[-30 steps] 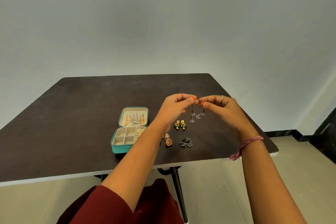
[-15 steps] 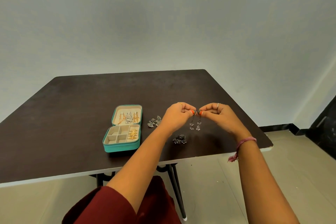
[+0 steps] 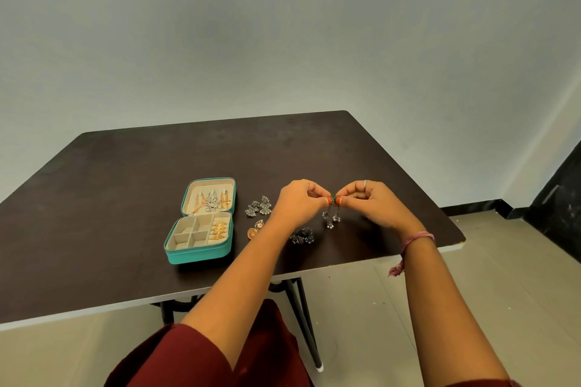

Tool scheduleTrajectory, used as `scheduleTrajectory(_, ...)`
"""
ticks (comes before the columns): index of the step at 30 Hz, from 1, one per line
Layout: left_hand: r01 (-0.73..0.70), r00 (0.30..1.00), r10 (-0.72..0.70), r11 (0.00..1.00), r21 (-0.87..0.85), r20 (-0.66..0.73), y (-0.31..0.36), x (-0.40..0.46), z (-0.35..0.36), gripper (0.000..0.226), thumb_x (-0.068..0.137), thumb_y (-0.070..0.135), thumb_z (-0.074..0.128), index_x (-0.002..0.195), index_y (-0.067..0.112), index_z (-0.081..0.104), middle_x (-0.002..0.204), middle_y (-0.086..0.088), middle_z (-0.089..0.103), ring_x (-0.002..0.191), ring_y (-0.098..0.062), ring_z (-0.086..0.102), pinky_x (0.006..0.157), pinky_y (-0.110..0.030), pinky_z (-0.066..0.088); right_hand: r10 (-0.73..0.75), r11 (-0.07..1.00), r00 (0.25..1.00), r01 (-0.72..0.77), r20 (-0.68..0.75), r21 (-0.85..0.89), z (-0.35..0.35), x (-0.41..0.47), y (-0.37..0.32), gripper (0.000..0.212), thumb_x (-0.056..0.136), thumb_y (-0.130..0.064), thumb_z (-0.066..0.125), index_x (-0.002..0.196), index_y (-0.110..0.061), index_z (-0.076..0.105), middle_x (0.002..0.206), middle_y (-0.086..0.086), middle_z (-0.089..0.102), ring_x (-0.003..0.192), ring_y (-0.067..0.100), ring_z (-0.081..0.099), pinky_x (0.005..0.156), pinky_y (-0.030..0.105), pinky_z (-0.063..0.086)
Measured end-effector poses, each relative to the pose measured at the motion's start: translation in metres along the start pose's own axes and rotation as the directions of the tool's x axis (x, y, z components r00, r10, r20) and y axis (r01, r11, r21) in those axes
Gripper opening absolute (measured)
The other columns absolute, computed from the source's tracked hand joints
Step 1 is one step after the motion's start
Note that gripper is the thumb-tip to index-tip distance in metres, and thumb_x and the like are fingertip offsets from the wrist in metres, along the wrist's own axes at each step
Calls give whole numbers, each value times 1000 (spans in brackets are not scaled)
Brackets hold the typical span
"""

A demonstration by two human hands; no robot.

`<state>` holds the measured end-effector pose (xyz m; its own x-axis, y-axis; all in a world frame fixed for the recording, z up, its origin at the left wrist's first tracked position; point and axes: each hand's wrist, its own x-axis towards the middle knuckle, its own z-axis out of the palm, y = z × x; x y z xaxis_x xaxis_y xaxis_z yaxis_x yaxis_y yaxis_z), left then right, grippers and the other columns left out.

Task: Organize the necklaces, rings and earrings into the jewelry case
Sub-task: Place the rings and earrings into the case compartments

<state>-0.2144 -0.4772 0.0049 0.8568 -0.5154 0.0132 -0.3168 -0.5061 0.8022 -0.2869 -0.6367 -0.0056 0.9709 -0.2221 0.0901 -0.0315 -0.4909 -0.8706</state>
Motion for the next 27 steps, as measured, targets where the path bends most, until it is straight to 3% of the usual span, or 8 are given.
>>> scheduleTrajectory(4,39,999,-41,996,82,21,-1,5,4,4,86,21,67,82,23,67,77,9,59,79,-7,54,60,-15,38,43,999,999,-43,23,-21,5,2,9,5,86,-17,67,87,-20,71,88,-2,70,86,10,65,78,22,49)
scheduleTrajectory(7,65,997,-70,988,140,37,-1,10,9,9,86,19,66,79,25,67,85,3,65,79,-8,55,67,-18,40,69,998,998,-69,-1,-10,10,3,14,6,86,-18,67,90,-19,72,91,-2,69,89,10,64,76,19,47)
scheduleTrajectory(19,81,986,-122,948,308,116,-3,19,9,19,91,15,57,100,15,73,111,-6,68,104,-21,62,86,-29,49,176,984,984,-176,-22,-25,15,7,19,13,90,-19,61,95,-15,73,101,0,69,96,11,62,86,25,47)
scheduleTrajectory(27,22,996,-46,948,317,70,-10,17,-23,19,91,13,57,101,14,73,109,0,70,93,-13,62,77,-21,44,133,989,989,-137,-72,-55,10,7,15,13,91,-16,60,100,-19,70,105,-2,68,99,12,62,91,28,48)
